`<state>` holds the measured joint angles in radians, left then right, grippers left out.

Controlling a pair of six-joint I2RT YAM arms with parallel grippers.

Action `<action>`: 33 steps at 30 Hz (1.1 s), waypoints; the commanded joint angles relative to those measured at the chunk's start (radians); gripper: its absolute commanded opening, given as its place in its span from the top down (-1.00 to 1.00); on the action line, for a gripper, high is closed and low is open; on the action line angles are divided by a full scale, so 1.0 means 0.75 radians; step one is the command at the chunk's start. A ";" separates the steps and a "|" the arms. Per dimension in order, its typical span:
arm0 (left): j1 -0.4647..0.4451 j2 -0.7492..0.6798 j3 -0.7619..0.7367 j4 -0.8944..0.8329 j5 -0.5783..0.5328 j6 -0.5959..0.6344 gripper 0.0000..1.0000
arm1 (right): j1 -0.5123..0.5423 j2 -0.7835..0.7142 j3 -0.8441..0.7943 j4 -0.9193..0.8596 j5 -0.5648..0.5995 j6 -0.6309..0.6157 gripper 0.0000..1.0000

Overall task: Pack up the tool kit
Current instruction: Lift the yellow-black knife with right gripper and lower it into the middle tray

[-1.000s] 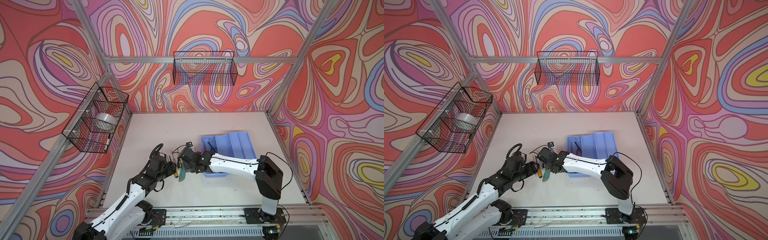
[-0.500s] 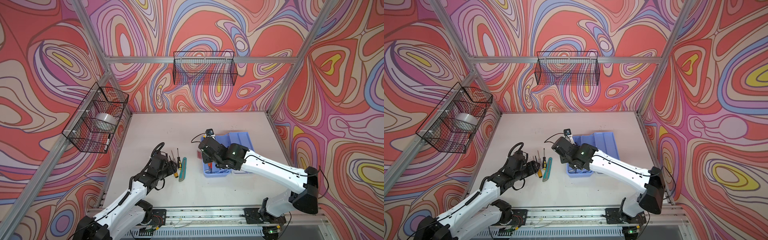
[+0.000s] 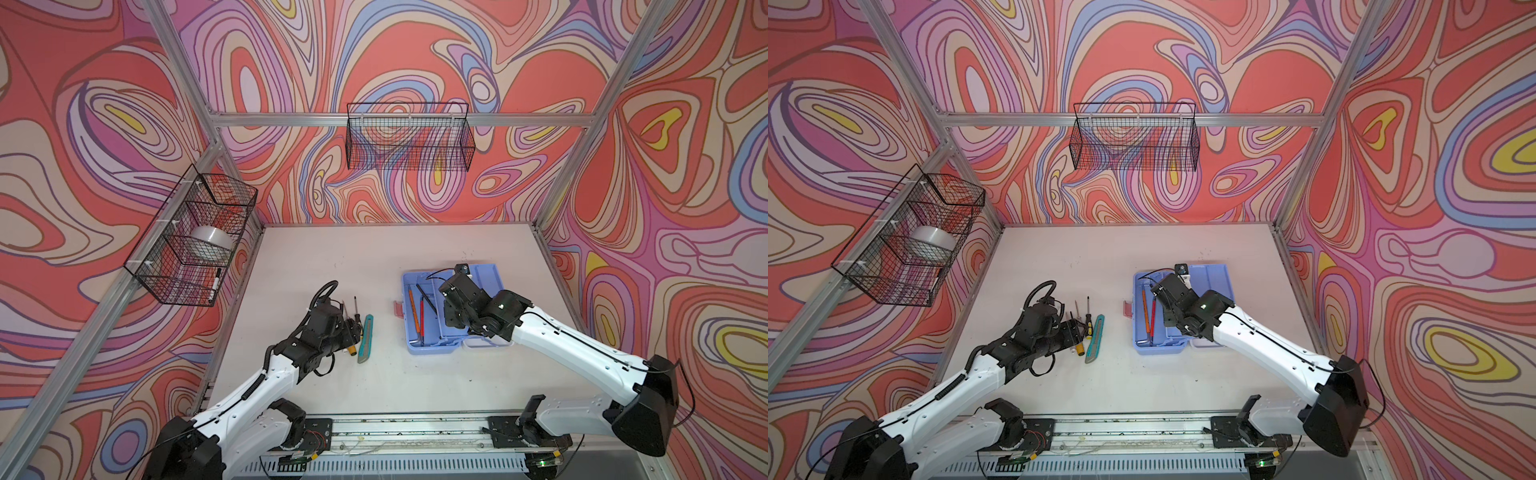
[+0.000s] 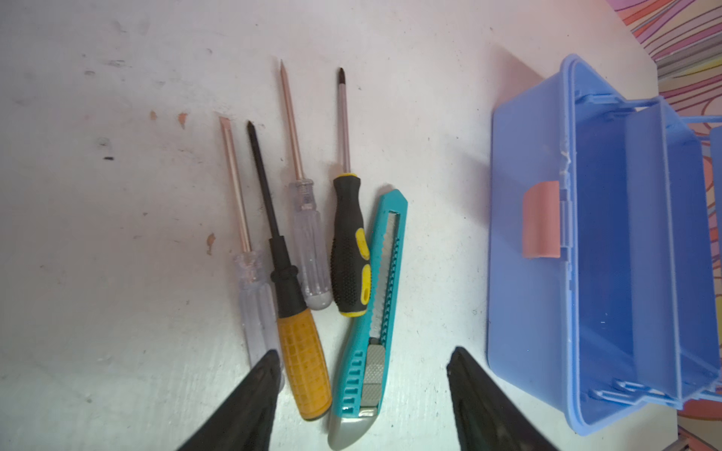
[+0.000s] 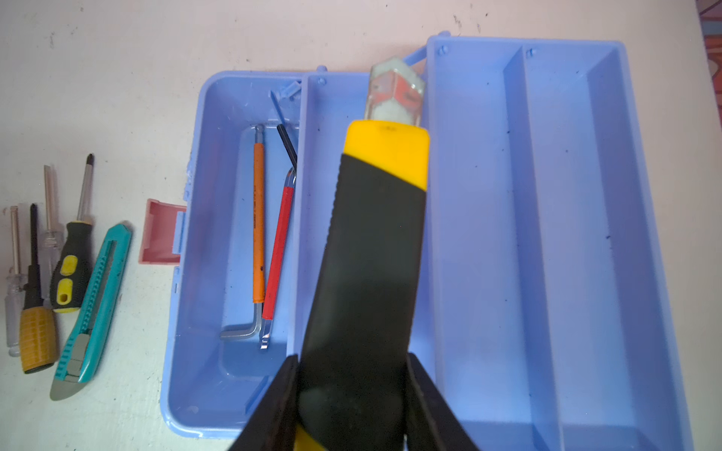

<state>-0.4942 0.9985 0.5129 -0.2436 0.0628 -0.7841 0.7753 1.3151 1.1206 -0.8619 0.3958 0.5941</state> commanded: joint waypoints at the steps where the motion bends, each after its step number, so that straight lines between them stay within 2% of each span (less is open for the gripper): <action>1: -0.043 0.043 0.083 0.016 -0.041 0.033 -0.37 | -0.025 0.046 -0.026 0.118 -0.043 -0.043 0.29; 8: -0.100 0.115 0.108 0.030 -0.046 0.039 -0.36 | -0.096 0.112 -0.084 0.214 -0.074 -0.074 0.25; 21: -0.135 0.139 0.100 0.014 -0.086 0.058 -0.35 | -0.107 0.211 -0.105 0.263 -0.114 -0.079 0.19; 28: -0.138 0.161 0.092 0.026 -0.084 0.055 -0.36 | -0.108 0.224 -0.116 0.280 -0.137 -0.080 0.01; 33: -0.138 0.160 0.097 0.019 -0.092 0.054 -0.35 | -0.109 0.196 -0.095 0.258 -0.131 -0.078 -0.03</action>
<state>-0.5922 1.1168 0.5808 -0.2276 0.0174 -0.7513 0.6949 1.4704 1.0431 -0.6727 0.3046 0.5388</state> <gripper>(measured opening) 0.677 0.513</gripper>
